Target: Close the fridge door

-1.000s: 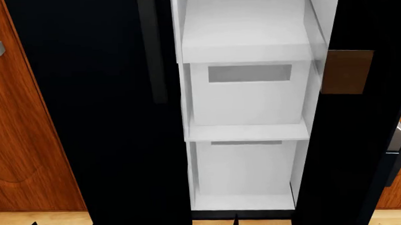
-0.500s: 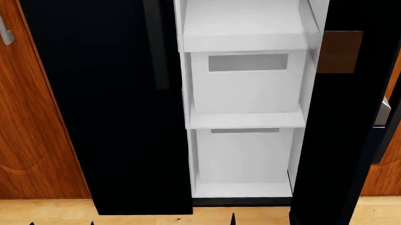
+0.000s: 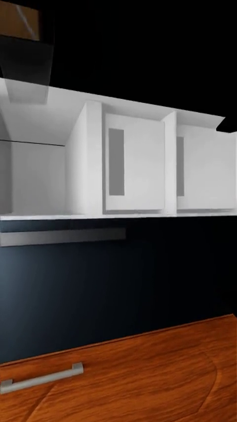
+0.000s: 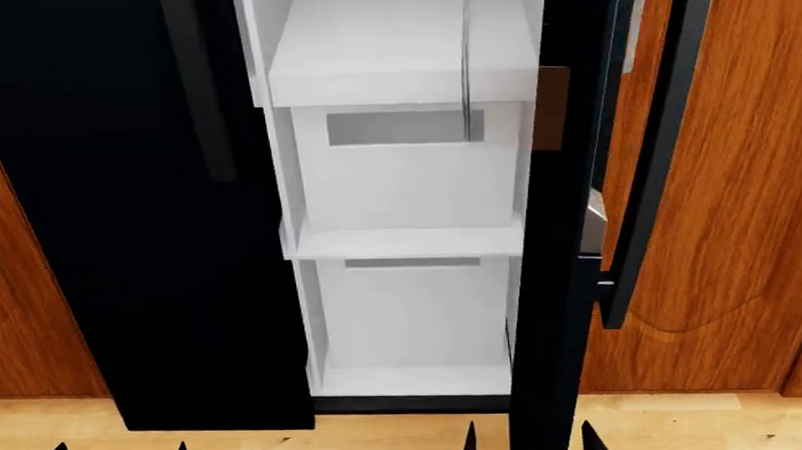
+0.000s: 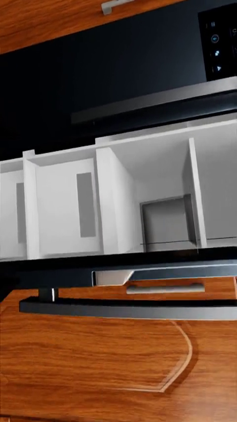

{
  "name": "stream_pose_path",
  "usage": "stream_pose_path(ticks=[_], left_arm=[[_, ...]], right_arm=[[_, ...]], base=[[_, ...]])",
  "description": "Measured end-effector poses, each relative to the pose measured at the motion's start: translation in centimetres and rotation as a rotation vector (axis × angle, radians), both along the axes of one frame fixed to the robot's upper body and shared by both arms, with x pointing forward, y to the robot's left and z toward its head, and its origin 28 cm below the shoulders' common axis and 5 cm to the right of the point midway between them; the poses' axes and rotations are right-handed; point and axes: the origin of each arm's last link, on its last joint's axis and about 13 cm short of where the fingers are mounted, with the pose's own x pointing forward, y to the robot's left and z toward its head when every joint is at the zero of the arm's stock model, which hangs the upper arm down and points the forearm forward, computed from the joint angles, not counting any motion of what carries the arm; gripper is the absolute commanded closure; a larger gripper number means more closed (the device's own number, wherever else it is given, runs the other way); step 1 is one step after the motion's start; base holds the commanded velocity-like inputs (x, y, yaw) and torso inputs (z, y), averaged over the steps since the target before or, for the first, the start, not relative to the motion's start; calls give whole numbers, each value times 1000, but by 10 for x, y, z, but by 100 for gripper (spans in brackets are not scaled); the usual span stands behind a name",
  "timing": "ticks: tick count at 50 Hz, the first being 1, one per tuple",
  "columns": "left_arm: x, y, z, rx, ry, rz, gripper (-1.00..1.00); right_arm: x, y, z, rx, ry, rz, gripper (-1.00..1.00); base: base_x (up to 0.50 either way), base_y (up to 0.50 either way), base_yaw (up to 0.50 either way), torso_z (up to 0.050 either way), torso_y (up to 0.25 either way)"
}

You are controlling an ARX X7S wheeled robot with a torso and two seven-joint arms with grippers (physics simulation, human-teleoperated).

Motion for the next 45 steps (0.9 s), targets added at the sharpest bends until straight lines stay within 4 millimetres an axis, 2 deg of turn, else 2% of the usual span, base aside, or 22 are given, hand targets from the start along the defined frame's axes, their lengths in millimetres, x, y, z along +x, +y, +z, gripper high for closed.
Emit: stream_pose_path(ticks=[45], left_arm=[[2,-1,0,-3,-1,-7,-100]], right_arm=[[3,-1,0,11,15,0,-100]], base=[[0,-500,0,0,0]])
